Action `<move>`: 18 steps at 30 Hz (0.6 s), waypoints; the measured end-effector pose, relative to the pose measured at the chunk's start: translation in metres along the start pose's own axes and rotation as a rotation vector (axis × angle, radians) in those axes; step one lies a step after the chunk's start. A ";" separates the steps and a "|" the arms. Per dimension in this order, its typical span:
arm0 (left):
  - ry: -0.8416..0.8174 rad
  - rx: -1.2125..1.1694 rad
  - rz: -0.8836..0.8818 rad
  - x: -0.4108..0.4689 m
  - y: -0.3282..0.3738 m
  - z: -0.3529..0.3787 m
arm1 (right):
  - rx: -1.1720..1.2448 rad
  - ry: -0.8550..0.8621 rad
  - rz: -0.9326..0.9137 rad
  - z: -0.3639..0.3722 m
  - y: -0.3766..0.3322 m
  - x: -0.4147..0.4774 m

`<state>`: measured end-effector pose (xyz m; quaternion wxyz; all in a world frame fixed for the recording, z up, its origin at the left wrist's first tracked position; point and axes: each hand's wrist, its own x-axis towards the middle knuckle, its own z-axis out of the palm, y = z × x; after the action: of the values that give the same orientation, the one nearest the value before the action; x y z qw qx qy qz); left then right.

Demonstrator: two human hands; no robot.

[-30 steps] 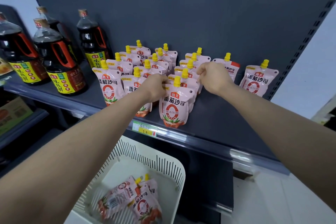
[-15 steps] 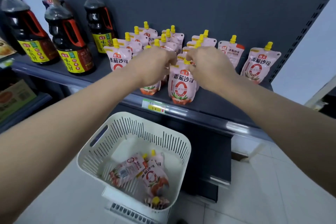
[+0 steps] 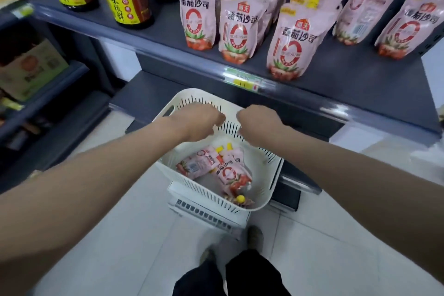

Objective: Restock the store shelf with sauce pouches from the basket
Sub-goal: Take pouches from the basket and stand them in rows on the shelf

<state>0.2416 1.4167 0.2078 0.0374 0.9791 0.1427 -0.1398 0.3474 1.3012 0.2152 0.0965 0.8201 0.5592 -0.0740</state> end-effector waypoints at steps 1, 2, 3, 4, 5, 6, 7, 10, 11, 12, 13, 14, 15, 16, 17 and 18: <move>-0.038 -0.023 -0.016 0.003 -0.004 0.013 | 0.031 -0.034 0.008 0.011 -0.004 0.006; -0.073 -0.049 -0.033 0.006 -0.008 0.024 | 0.062 -0.066 0.021 0.022 -0.007 0.012; -0.105 -0.074 -0.052 0.009 -0.013 0.035 | 0.095 -0.098 0.036 0.033 -0.010 0.018; -0.132 -0.094 -0.073 0.013 -0.017 0.044 | 0.126 -0.129 0.052 0.045 -0.011 0.026; -0.158 -0.107 -0.093 0.018 -0.022 0.054 | 0.153 -0.160 0.070 0.058 -0.011 0.034; -0.187 -0.116 -0.108 0.023 -0.026 0.064 | 0.178 -0.189 0.089 0.071 -0.011 0.041; -0.214 -0.132 -0.124 0.029 -0.028 0.075 | 0.207 -0.217 0.115 0.085 -0.010 0.047; -0.283 -0.200 -0.160 0.049 -0.032 0.107 | 0.308 -0.321 0.180 0.127 -0.006 0.063; -0.310 -0.215 -0.168 0.057 -0.032 0.117 | 0.336 -0.349 0.194 0.139 -0.004 0.067; -0.339 -0.227 -0.178 0.064 -0.033 0.128 | 0.354 -0.374 0.207 0.149 -0.003 0.071; -0.365 -0.239 -0.190 0.071 -0.034 0.140 | 0.365 -0.397 0.216 0.157 -0.003 0.075; -0.399 -0.247 -0.204 0.078 -0.035 0.150 | 0.369 -0.422 0.229 0.164 -0.003 0.078; -0.431 -0.248 -0.211 0.084 -0.036 0.160 | 0.372 -0.452 0.243 0.170 -0.003 0.082; -0.469 -0.242 -0.219 0.090 -0.035 0.170 | 0.379 -0.492 0.270 0.176 -0.004 0.086; -0.500 -0.228 -0.224 0.095 -0.034 0.179 | 0.387 -0.526 0.306 0.184 -0.004 0.089; -0.528 -0.207 -0.232 0.098 -0.031 0.187 | 0.405 -0.557 0.335 0.192 -0.005 0.093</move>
<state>0.2734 1.4513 -0.0001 0.1566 0.8771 0.2525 -0.3775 0.3744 1.3406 0.0069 0.0917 0.8510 0.3439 -0.3862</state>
